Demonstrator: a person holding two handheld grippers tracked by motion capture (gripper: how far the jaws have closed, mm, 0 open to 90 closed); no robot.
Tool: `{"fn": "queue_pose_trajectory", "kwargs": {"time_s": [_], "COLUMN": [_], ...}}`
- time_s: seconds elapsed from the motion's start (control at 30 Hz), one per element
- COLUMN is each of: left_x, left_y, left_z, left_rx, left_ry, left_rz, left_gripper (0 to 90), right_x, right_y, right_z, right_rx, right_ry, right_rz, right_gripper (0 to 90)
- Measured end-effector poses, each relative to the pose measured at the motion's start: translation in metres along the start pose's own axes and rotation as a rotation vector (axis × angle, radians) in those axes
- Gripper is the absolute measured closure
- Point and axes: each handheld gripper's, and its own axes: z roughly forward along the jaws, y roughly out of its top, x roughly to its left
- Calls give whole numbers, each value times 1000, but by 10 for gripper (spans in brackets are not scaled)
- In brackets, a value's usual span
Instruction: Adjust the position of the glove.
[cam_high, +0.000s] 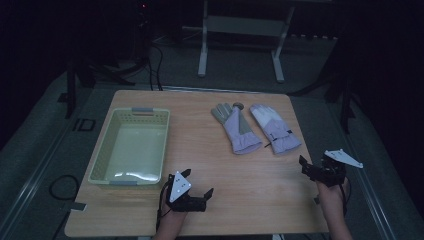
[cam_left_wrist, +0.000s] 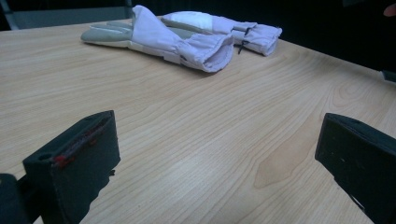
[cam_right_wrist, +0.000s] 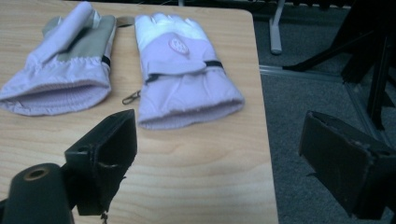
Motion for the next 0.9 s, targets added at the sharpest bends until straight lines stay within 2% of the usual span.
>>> {"fn": "queue_pose_trajectory", "kwargs": {"time_s": [0.1,0.2,0.43,0.53,0.83,0.9], "left_x": [-1,-2,-2,-2,-2,-2], "left_y": [0,0,0,0,0,0], "left_z": [0,0,0,0,1,1], "left_rx": [2,4,5,6,9,10], "left_ry": [4,6,7,8,6,6], "left_rz": [9,16,19,22,18,19], "left_gripper": [0,0,0,0,0,0], "right_x": [3,6,17,23,35,39], "right_y": [12,19,40,50,78,85], "right_z": [0,1,6,9,21,25], "right_rx": [12,0,-11,-17,-39,-43], "right_ry": [12,22,83,84,147,136], "right_rz": [-8,-20,-41,-64,-25,-38], "right_gripper": [109,109,111,129,130,134]}}
